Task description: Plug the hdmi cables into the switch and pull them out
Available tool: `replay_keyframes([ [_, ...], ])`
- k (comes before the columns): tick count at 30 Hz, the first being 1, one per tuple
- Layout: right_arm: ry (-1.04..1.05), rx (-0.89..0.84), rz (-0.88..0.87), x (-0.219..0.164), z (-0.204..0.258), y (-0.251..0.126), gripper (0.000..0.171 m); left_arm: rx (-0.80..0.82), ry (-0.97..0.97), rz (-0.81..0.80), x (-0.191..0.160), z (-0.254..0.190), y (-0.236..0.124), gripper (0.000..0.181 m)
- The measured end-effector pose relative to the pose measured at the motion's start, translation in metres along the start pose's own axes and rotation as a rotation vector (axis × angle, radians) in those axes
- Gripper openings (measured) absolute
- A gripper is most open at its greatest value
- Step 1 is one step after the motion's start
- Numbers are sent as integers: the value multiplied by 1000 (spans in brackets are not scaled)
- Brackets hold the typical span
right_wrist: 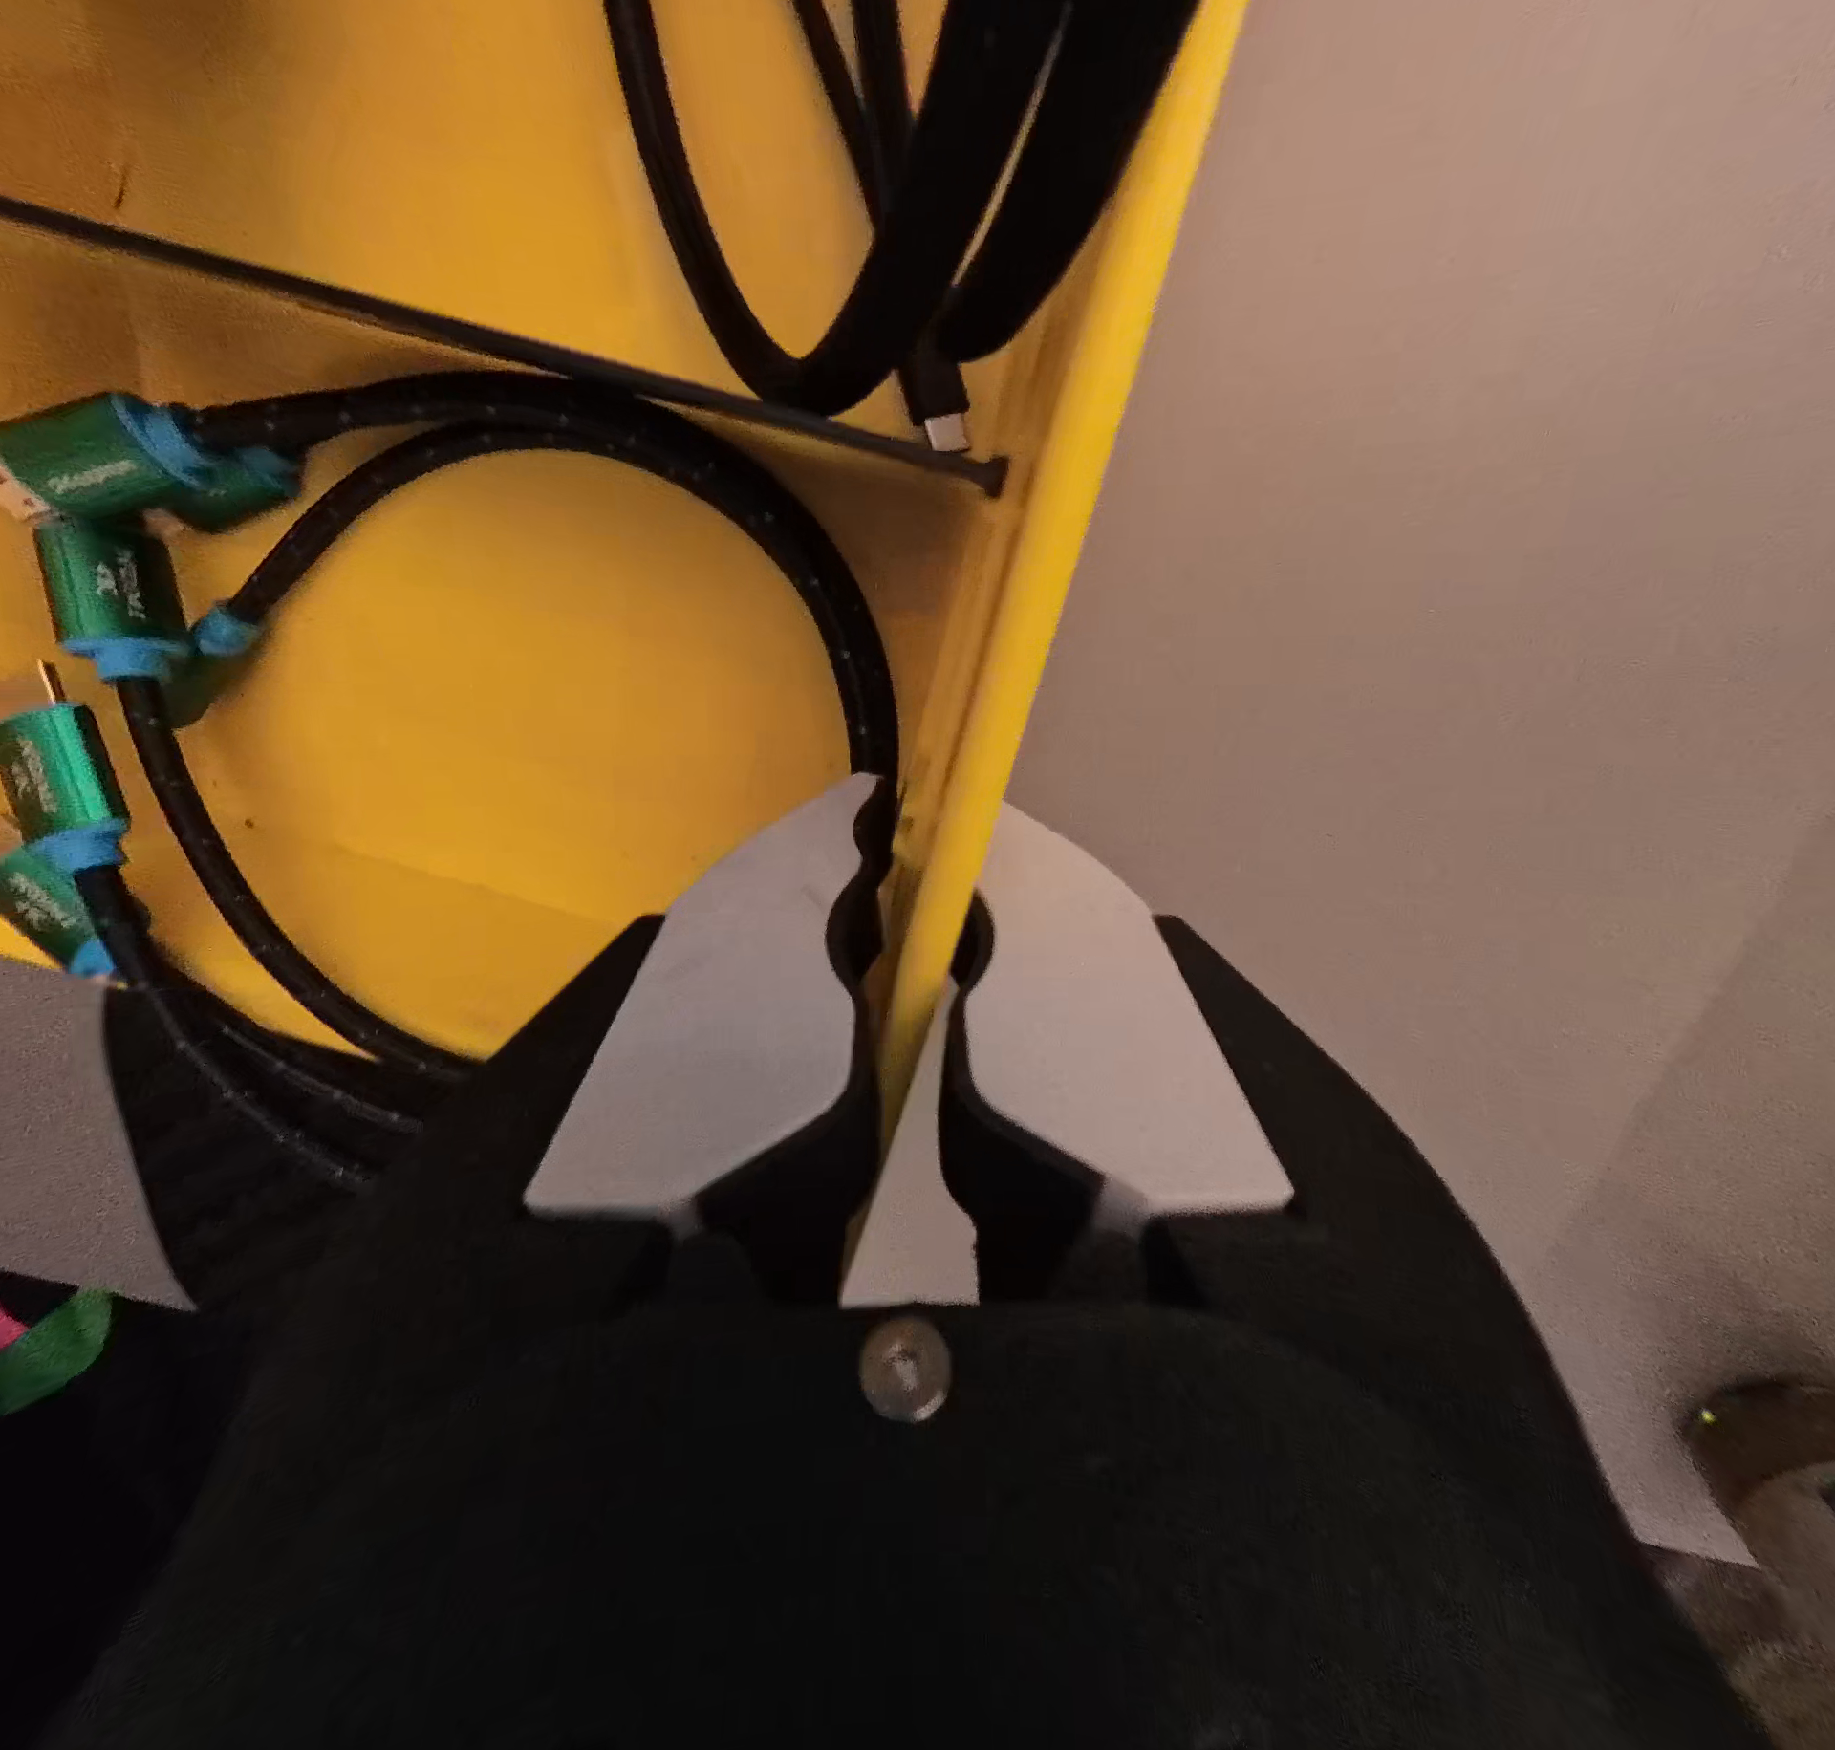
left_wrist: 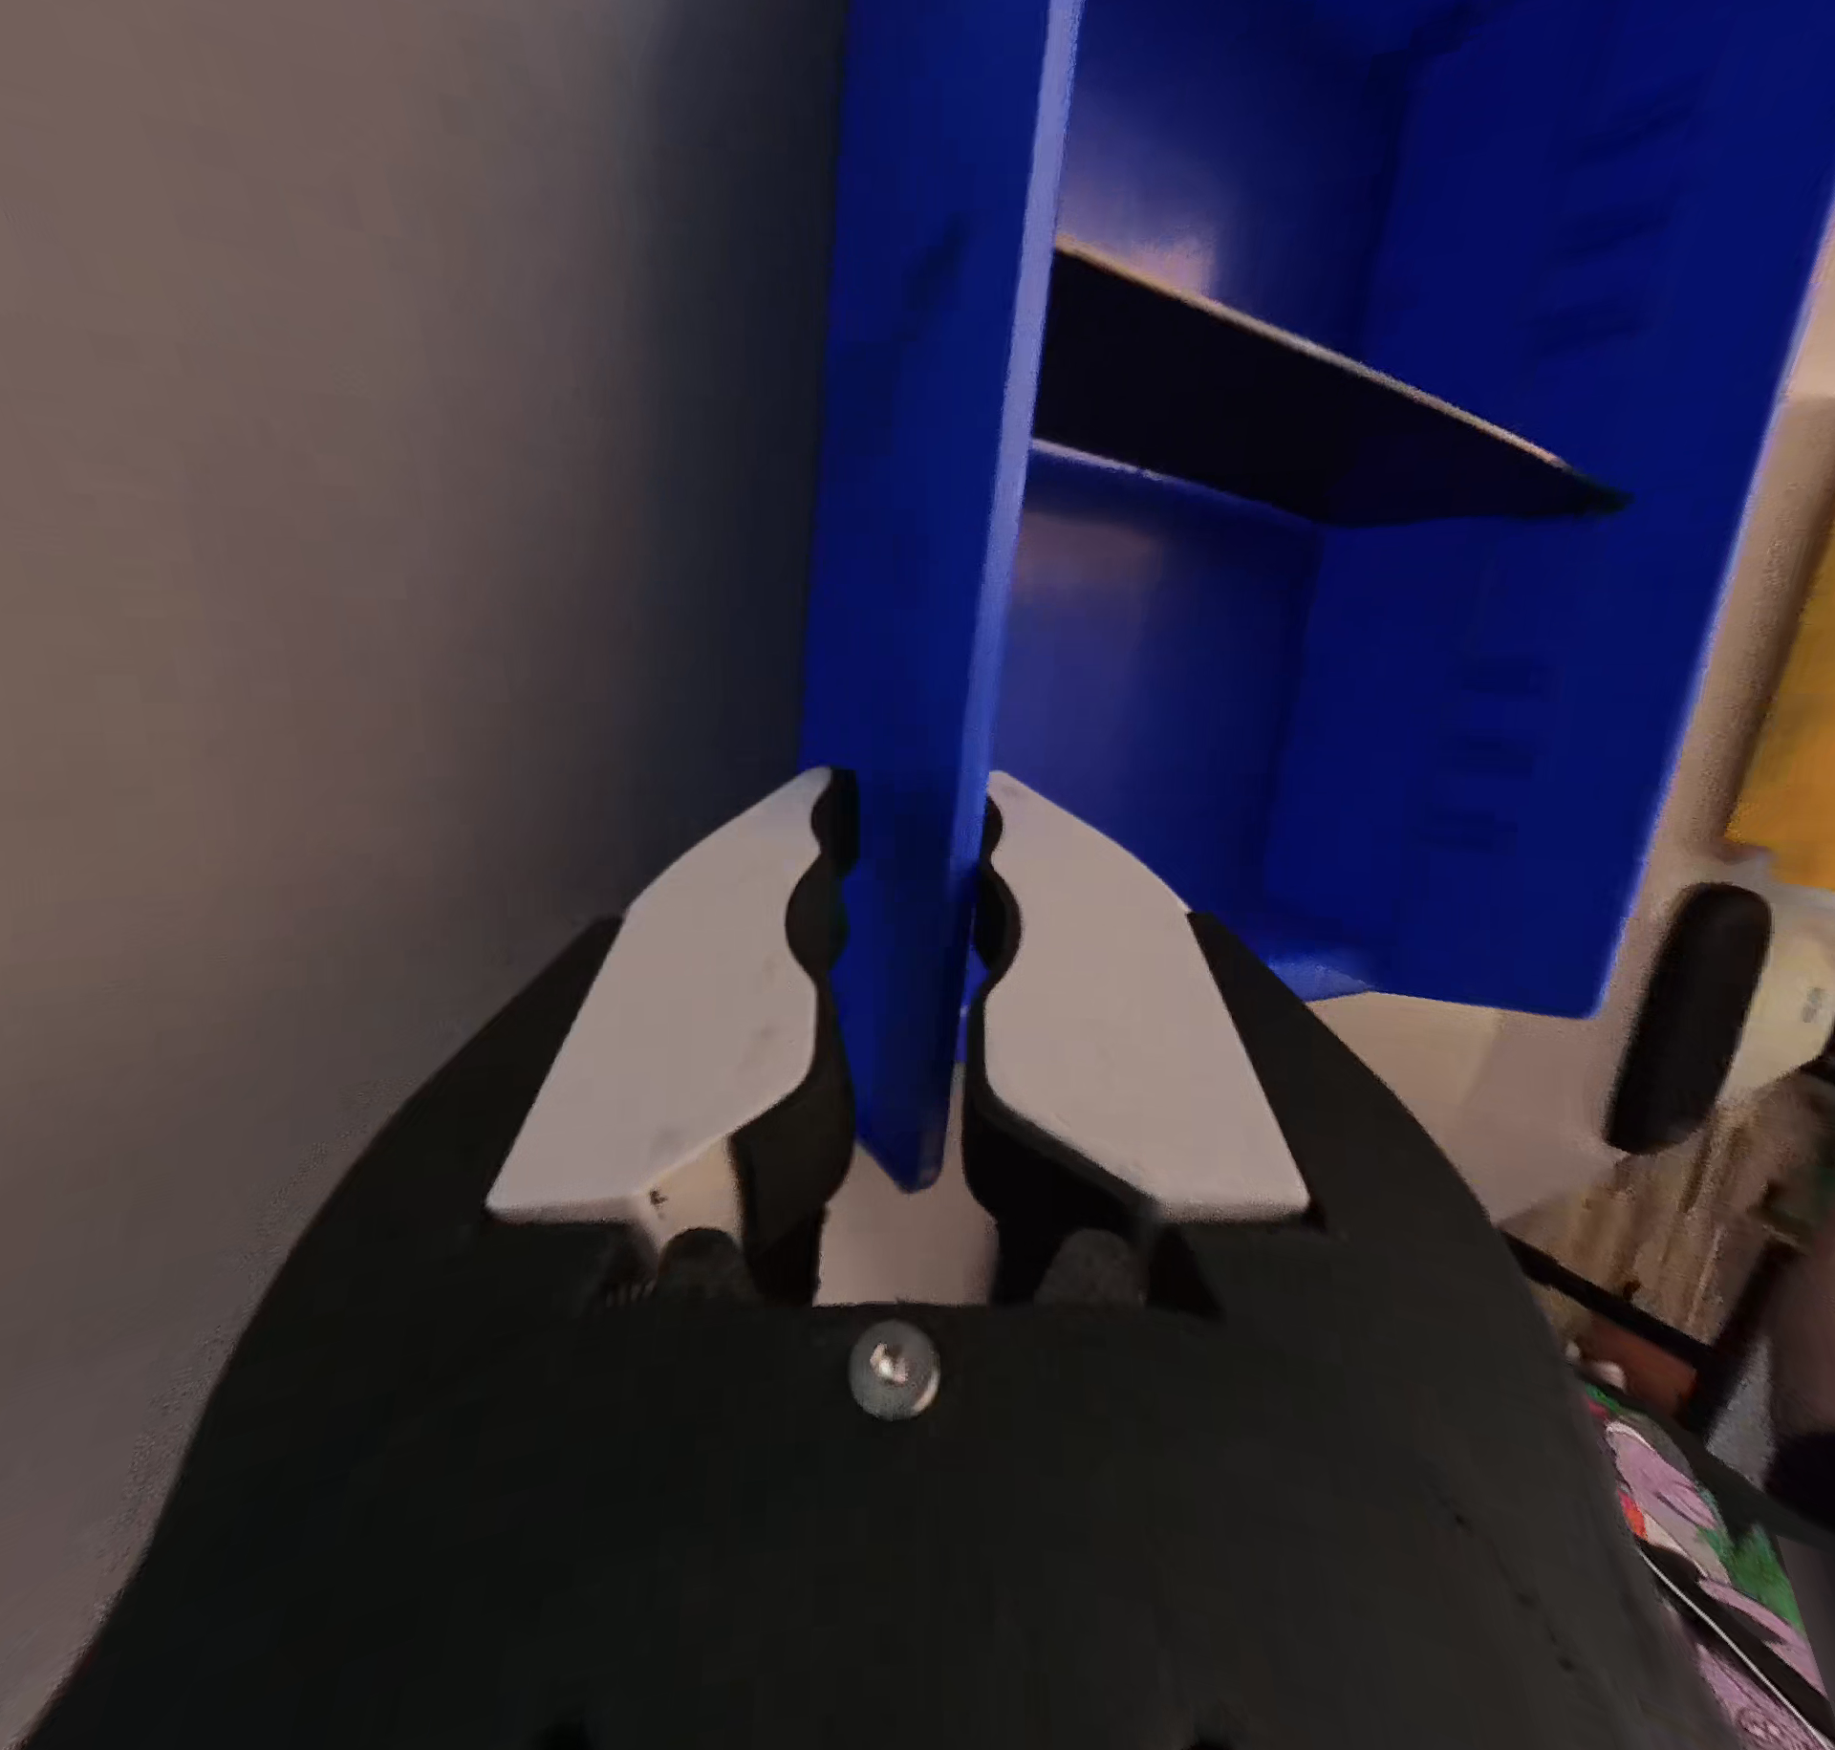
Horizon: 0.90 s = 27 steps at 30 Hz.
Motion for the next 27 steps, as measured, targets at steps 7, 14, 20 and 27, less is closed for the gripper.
replay_keyframes([
  [7,2,17,-18,6,51,7,8,153,200,154,3,-20,18,9],
  [14,-72,16,-89,16,122,23,8,147,321,264,13,-59,46,12],
  [20,-168,32,-106,35,179,34,8,196,410,385,12,-96,70,17],
  [27,-153,-36,-290,41,195,8,22,151,473,489,1,-123,84,18],
])
Point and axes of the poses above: each gripper's, where its closed fingertips meet, y out along the fingers, x out of its top, z = x × y across the jaws, the point moved 10 cm from there along -y, back along the fingers, and after that the axes turned 3 degrees about y, right-handed, at the moved point
